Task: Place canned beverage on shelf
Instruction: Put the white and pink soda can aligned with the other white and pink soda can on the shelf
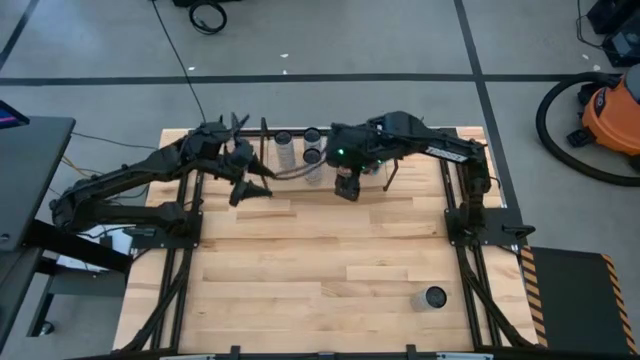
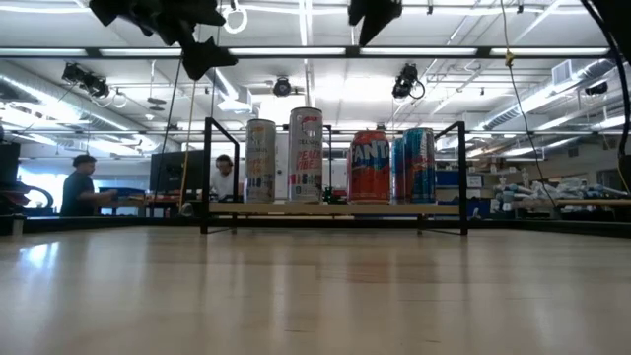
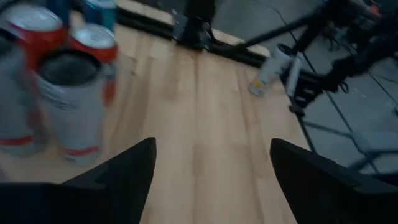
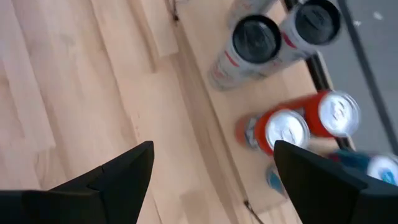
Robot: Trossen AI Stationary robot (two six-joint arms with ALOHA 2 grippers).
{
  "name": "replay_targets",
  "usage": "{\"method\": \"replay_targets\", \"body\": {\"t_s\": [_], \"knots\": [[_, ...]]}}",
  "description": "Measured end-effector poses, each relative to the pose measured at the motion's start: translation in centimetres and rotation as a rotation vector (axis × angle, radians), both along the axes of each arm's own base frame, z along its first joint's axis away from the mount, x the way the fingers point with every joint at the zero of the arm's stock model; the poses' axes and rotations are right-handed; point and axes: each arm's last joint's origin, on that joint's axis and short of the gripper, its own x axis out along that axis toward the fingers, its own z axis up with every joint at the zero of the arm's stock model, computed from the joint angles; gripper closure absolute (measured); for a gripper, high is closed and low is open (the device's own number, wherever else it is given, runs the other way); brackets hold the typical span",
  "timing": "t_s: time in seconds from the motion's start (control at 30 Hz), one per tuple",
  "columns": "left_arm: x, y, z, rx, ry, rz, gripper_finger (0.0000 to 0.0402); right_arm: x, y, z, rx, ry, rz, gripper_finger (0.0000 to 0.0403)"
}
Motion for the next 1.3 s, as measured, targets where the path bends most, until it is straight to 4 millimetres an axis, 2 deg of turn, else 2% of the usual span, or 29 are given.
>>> {"method": "replay_targets", "body": {"t_s": [0.2,0.5,0.97,1.3], "knots": [[0.9,-2.3,-0.1,-0.004,0.032,-0.034,0.0086,-1.4,3.5,0.8,-0.045,-0.007,0.004,0.0062],[1.9,-4.5,0.8,-0.032,-0.058,-0.096,0.0086,-3.2,8.1,1.2,-0.004,-0.039,0.024,0.0062],[2.7,-6.5,1.5,-0.027,-0.143,-0.192,0.0086,-4.8,15.9,-2.8,0.011,-0.014,-0.162,0.0062],[4.5,-7.8,0.0,-0.034,-0.084,-0.261,0.0086,-7.5,21.3,-6.0,0.008,-0.069,-0.348,0.0062]]}}
